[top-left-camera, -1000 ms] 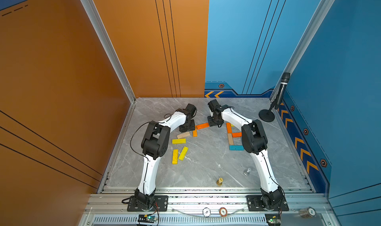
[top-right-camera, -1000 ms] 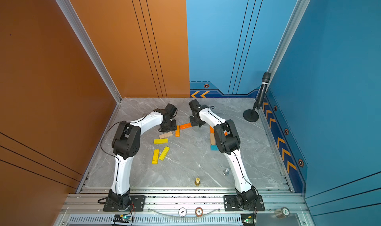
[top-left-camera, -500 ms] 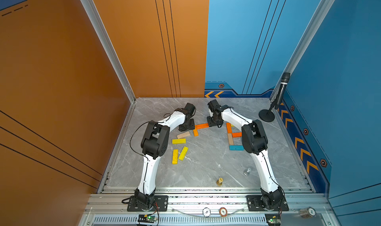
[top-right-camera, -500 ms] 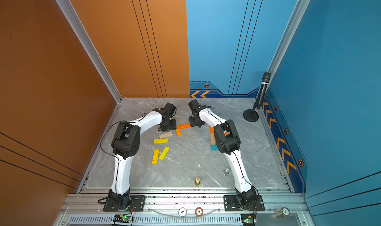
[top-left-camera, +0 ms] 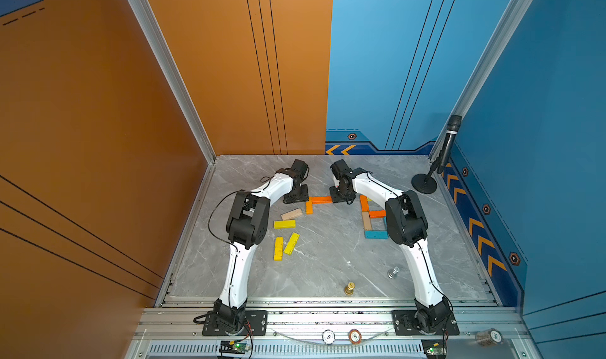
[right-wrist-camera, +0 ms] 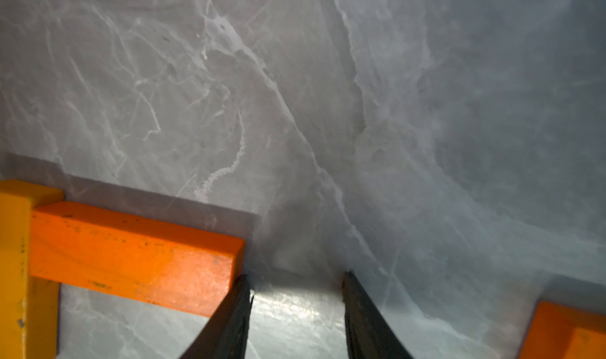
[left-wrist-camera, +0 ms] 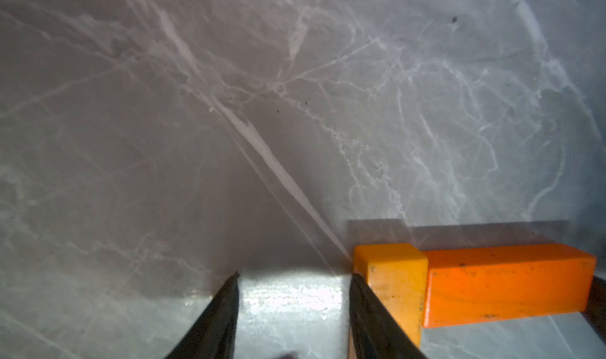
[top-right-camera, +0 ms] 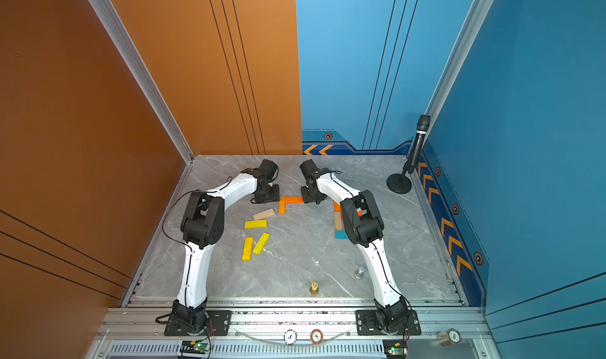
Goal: Assemble the number 6 with building blocks
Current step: Adjust the building block at the center of the board.
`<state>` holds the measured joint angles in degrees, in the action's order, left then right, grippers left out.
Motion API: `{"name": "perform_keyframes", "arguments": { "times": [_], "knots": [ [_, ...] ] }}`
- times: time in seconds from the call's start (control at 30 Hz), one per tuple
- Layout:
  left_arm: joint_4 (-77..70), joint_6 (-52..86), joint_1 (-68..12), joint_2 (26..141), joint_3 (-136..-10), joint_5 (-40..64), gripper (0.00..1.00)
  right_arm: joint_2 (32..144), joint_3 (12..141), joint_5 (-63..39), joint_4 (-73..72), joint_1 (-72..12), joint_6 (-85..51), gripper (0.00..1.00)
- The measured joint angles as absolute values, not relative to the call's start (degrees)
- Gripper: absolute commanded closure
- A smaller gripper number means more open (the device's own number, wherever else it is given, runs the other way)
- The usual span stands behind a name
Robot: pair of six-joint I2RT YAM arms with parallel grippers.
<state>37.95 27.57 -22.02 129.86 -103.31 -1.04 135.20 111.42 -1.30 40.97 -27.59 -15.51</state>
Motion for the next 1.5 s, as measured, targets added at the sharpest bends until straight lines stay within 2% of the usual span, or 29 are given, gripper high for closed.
{"name": "perform_keyframes", "arguments": {
  "times": [0.37,0.6,0.83,1.07,1.17,1.3,1.5],
  "knots": [
    [37.9,26.8,-21.7,130.9,-104.9,-0.5,0.44,134.6,110.6,-0.8,41.0,-27.7,-18.0,0.52],
    [37.7,27.0,-20.1,130.3,-104.9,1.4,0.34,134.4,112.0,-0.8,44.3,-27.3,-18.3,0.49],
    [38.8,27.2,-17.1,119.3,-101.1,1.7,0.29,128.5,112.9,-1.3,46.7,-26.9,-19.6,0.48],
    [38.8,19.2,-16.2,106.4,-91.7,1.6,0.29,110.6,98.8,-2.7,41.9,-27.4,-21.1,0.47],
    [40.7,11.5,-17.6,107.5,-89.6,1.5,0.36,103.9,90.3,-4.4,38.4,-27.7,-21.8,0.47],
    [43.8,3.0,-20.4,111.5,-89.6,1.6,0.35,98.7,82.2,-5.7,35.0,-28.1,-22.8,0.47],
    [45.5,-4.2,-21.8,115.9,-90.1,1.5,0.35,94.2,77.4,-6.4,32.1,-28.5,-23.6,0.47]
  ]
}}
